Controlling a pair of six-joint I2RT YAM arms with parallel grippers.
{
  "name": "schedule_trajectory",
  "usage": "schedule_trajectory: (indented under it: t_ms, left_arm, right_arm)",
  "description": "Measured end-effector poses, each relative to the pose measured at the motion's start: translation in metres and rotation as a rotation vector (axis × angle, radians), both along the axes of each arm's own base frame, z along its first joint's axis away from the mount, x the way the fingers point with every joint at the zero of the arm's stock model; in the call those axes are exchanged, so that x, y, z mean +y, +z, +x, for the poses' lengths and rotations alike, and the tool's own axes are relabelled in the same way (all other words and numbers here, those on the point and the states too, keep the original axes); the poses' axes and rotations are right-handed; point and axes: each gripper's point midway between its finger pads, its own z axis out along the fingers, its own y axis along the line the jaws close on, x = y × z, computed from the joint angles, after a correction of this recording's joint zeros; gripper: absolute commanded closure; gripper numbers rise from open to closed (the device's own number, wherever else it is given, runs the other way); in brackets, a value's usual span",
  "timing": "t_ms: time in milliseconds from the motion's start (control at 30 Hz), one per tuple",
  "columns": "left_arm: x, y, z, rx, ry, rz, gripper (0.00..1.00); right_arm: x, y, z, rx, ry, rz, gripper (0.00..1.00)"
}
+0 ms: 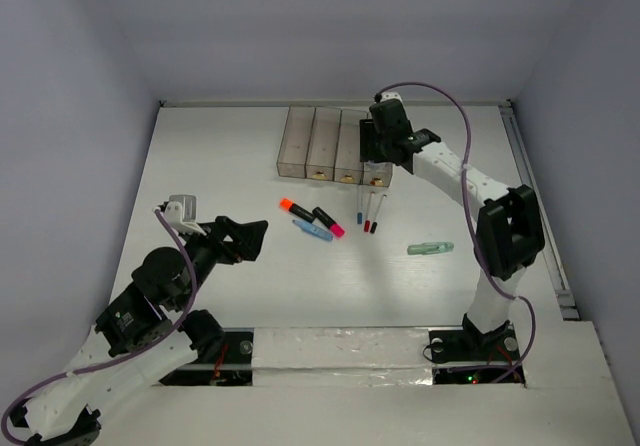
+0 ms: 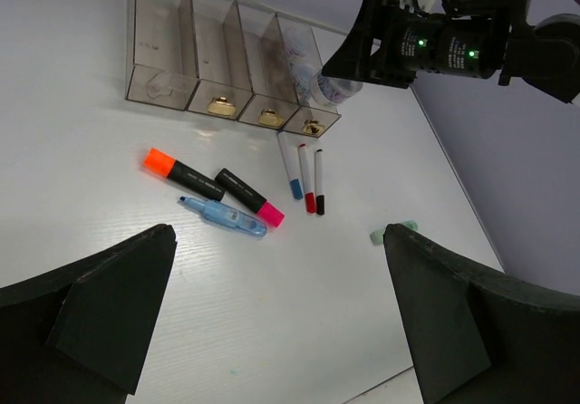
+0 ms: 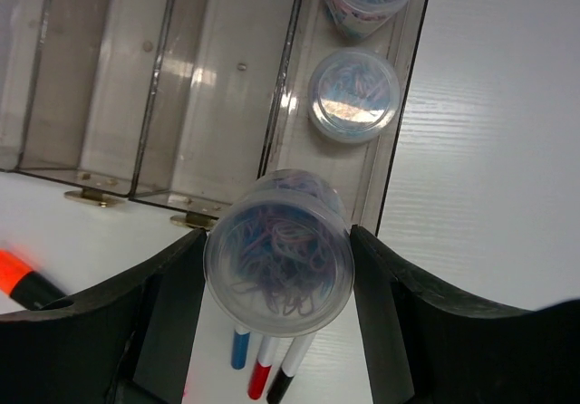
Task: Sort the stationery into containers
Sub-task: Place the stationery in the storage box.
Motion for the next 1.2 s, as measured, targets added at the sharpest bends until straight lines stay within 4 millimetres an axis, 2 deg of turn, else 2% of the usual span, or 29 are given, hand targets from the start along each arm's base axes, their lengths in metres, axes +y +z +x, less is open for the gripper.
schedule_trajectory:
  t_ms: [133, 400, 1200]
  left_arm:
    - [0.000, 0.000, 0.000, 0.000, -0.001, -0.001, 0.01]
    - [-0.001, 0.000, 0.000, 0.001, -0.004, -0.002, 0.01]
    - [-0.001, 0.000, 0.000, 0.003, -0.004, 0.000, 0.01]
  right_arm:
    - [-0.005, -0.017, 0.006, 0.033, -0.006, -0.016, 0.49]
    - [-0.012, -0.031, 0.015, 0.056, -0.021, -0.016, 0.49]
    - [-0.008, -0.038, 0.036, 0.052, -0.010, 0.040, 0.48]
